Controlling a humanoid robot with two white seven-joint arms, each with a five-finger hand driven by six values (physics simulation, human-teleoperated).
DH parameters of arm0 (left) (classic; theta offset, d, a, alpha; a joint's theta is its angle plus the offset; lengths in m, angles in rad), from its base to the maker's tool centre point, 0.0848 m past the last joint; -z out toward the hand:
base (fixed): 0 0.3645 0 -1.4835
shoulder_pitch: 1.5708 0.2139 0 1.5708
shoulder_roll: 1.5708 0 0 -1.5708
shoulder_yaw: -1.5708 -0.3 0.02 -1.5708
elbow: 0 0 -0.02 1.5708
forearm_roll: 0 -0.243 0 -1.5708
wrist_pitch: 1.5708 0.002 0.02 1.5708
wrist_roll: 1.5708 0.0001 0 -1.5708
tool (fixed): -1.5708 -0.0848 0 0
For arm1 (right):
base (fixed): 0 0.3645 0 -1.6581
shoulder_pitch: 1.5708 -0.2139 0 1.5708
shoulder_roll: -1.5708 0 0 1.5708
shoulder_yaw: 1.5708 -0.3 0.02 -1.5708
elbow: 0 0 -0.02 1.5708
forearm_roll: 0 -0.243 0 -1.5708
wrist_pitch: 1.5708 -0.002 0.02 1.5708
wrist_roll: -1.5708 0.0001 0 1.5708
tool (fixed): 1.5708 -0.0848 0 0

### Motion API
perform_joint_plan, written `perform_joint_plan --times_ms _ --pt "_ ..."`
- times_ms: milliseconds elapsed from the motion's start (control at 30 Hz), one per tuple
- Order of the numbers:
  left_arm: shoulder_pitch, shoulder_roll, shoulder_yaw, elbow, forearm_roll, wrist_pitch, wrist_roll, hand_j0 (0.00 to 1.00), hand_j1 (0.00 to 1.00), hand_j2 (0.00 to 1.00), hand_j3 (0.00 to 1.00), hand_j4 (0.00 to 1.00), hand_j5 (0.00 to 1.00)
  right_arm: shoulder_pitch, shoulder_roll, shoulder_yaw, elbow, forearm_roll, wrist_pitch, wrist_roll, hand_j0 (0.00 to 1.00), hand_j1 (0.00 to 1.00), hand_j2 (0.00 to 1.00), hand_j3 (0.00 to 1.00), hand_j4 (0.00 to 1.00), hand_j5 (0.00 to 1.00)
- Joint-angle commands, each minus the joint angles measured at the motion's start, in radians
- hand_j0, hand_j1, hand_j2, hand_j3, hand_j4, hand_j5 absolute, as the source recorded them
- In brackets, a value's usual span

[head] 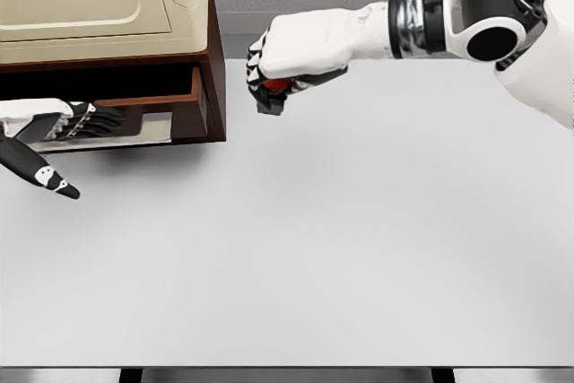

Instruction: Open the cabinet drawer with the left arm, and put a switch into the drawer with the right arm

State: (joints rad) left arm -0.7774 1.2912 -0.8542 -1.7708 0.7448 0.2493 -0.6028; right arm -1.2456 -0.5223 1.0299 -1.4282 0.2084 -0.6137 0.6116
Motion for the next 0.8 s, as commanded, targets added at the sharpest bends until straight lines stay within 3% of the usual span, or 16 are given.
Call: perform_joint_plan --times_ms 0,233,433,767 --pt "0.0 0.014 -0.002 0.005 -0.031 0.001 -0.008 1.0 1.0 1.0 1.0 1.0 1.0 0.0 0.018 0.006 0.002 -0.009 0.003 -0.001 0.37 0.37 0.37 0.37 0.37 0.37" --pt "0.0 0.014 0.0 0.005 0.001 0.001 -0.008 1.0 1.0 1.0 1.0 1.0 1.0 -0.029 0.068 0.01 0.014 -0.011 0.003 -0.001 0.37 0.37 0.37 0.37 0.37 0.37" --pt "-0.002 0.025 0.001 0.007 0.051 0.001 -0.008 1.0 1.0 1.0 1.0 1.0 1.0 -0.064 0.123 0.032 0.02 -0.011 0.06 -0.001 0.37 0.37 0.37 0.37 0.37 0.37" --pt "0.0 0.019 0.004 0.005 0.061 0.001 -0.008 1.0 1.0 1.0 1.0 1.0 1.0 -0.109 0.212 0.039 0.098 -0.011 0.101 -0.001 0.37 0.37 0.37 0.37 0.37 0.37"
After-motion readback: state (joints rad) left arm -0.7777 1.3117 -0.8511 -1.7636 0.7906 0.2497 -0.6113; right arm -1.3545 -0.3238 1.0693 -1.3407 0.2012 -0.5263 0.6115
